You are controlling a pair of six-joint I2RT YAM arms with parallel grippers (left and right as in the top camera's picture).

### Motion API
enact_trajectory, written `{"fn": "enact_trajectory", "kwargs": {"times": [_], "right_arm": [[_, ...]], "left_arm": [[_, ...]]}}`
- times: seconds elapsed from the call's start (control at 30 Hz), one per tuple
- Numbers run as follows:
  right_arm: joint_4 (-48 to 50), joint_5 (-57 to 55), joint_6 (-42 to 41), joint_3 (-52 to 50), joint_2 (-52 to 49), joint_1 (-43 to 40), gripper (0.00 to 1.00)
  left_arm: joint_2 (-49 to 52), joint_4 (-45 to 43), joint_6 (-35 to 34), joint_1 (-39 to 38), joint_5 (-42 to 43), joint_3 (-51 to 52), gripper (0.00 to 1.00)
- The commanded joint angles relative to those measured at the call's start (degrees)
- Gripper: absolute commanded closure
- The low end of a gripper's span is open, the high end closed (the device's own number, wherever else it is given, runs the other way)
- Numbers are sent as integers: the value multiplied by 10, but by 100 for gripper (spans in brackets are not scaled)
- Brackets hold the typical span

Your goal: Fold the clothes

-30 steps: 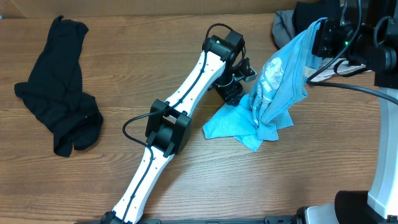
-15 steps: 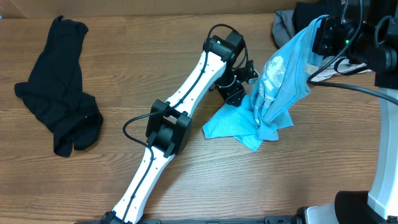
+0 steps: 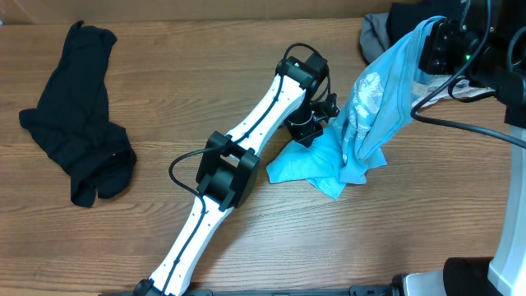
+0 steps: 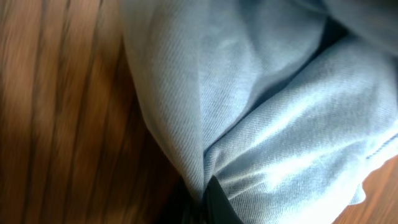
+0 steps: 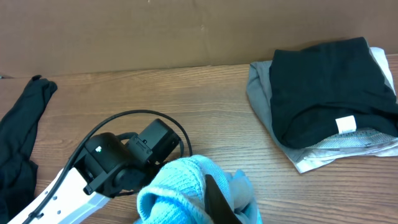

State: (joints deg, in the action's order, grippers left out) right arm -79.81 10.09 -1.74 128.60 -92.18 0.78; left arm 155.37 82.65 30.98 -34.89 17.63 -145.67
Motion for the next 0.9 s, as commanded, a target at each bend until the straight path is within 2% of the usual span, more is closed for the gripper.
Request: {"fn": "enact_trajectory", "kwargs": {"times": [0.0, 0.17, 0.3, 0.5, 0.67, 0.87], "right_arm": [[2, 0, -4, 17, 14, -2, 96], [1, -3, -4, 17, 14, -2, 96], [-1, -13, -4, 16, 14, -3, 96], [0, -8, -13, 15, 5, -31, 96], [9, 20, -12, 15, -25, -43, 96], [24, 70, -13, 16, -53, -43, 96]], "left_arm": [[1, 33, -58, 11, -170, -26, 96], [-18, 118, -139, 45, -269, -136, 96], [-57, 142, -211, 96, -267, -208, 96], [-170, 142, -283, 188, -266, -215, 96], [-245, 142, -299, 259, -255, -215, 96], [-297, 142, -299, 298, -240, -215, 96]]}}
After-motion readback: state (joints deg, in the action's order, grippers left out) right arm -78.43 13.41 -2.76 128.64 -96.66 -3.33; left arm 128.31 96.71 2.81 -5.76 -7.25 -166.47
